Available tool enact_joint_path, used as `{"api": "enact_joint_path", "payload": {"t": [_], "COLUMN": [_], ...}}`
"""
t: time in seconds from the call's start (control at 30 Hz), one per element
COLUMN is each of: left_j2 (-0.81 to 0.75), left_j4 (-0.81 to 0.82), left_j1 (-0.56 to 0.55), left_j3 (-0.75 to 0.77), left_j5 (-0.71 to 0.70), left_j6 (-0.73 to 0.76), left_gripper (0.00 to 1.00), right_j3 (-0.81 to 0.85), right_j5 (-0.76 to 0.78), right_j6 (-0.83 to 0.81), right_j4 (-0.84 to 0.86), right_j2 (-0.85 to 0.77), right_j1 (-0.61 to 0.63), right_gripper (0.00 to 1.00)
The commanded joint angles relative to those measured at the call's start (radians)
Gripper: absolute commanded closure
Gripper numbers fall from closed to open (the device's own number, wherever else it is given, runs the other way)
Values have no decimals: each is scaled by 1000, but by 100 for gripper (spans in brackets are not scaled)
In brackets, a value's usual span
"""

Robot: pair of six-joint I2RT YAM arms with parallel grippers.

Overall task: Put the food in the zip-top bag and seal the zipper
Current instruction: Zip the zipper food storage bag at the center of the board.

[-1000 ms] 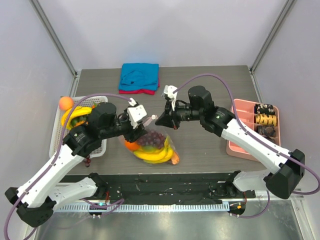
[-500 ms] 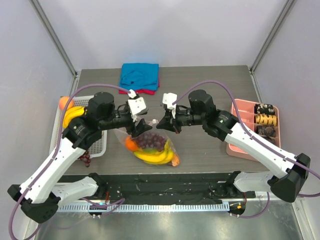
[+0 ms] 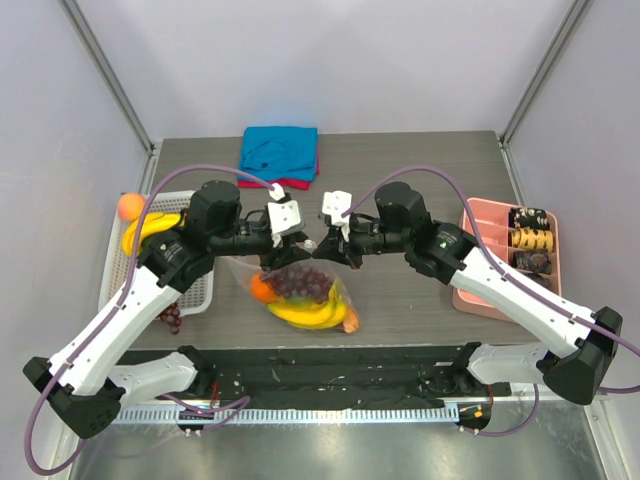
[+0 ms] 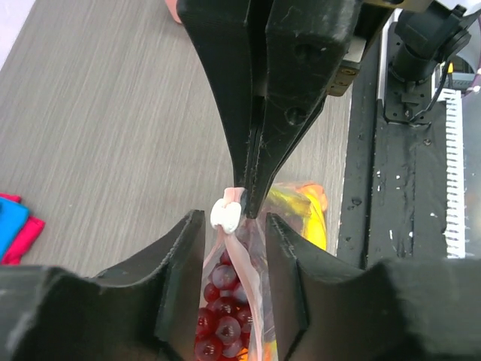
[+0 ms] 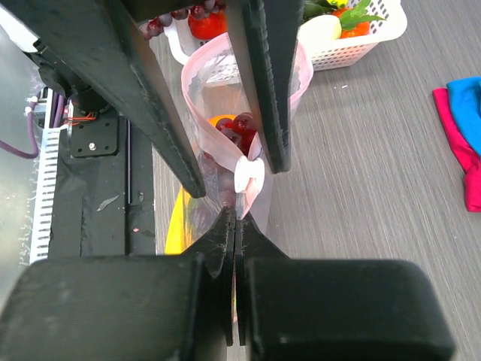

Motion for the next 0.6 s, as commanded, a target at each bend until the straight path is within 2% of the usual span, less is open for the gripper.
{"api": "enact_joint_path", "payload": {"t": [0.0, 0.23, 0.33, 0.57], "left_j2": [-9, -23, -24, -13], "left_j4": [54, 51, 21, -106], "left_j1": [5, 18, 60, 247], "left_j3": [-20, -32, -37, -46], "left_j5": [30, 46, 47, 95], "left_j6": [23, 17, 12, 86], "left_gripper": [65, 99, 100, 100], "right_j3": [59, 62, 60, 48], "right_j5": [21, 56, 87, 127], "right_j6": [-17, -17, -14, -5], "right_j4": [44, 39, 42, 50], "right_j2": [-36, -36, -44, -71], "right_j1": [13, 14, 14, 14], "right_gripper": [99, 99, 99, 99]}}
